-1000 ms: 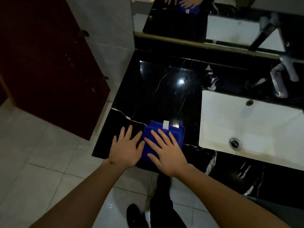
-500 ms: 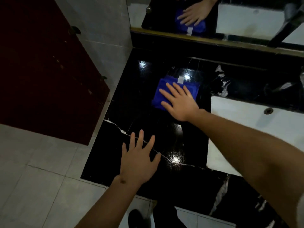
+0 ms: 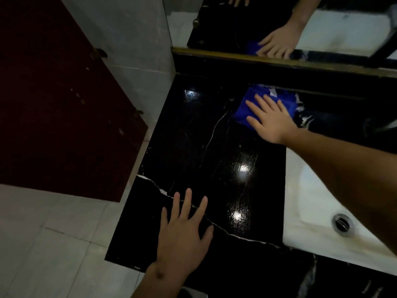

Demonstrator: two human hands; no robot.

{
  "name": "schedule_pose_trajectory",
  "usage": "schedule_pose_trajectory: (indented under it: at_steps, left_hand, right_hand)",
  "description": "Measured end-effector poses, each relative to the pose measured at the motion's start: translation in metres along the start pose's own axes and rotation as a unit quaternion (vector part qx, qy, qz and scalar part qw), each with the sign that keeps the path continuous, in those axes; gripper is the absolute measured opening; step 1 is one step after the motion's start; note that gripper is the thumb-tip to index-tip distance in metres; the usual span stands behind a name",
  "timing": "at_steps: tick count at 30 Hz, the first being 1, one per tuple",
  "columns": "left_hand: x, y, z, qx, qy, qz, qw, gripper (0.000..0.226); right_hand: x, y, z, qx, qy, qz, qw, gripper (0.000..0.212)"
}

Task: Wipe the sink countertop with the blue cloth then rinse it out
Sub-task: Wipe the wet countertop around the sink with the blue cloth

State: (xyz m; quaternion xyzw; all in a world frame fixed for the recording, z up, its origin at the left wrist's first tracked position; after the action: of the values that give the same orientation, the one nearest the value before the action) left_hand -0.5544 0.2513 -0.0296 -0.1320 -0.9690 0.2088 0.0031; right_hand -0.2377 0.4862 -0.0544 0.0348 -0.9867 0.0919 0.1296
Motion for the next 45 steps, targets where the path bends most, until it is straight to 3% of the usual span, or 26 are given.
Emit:
schedule_pose_trajectory:
  at_steps: [4,9,15,23,34,45]
  left_hand:
    - [0.003,-0.001,0.002,-0.009,0.001,0.002,1.0,0.073]
    - [0.001,0.0,-0.012,0.026,-0.002,0.008,1.0,0.085]
    - [0.002,-0.01,-0.023,0.058,0.01,0.018,0.998,0.063]
    - [0.017,-0.087,0.005,0.059,0.027,0.036,0.997,0.063]
    - [0.035,-0.114,0.021,0.063,0.02,0.039,0.997,0.061]
    - [0.028,-0.113,0.027,0.059,-0.022,0.016,0.998,0.061]
  right_hand:
    - [0.018,-0.037,0.015,-0.04,0.011,0.052,0.998,0.066]
    - [0.045,-0.107,0.032,-0.019,0.023,0.061,0.998,0.073]
    - [0.09,-0.217,0.066,-0.046,0.018,0.037,0.998,0.061]
    - [0.167,-0.333,0.109,-0.069,0.06,0.11,0.99,0.059]
    - [0.195,-0.355,0.124,-0.061,0.047,0.124,0.989,0.058]
    - [0.196,-0.349,0.123,-0.039,0.024,0.101,0.994,0.075]
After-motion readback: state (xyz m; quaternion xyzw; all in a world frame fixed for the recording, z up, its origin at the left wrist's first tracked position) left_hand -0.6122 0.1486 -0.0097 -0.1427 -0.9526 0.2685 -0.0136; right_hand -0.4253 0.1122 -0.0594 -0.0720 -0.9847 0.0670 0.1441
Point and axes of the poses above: each hand's wrist, its own y-axis towards the middle knuckle, its own z-axis out of the palm, x = y × z, the point moved 1 cm from there along y, towards the middle knuckle, and after that the axes turned 8 degrees about y, right-handed, at the moved point
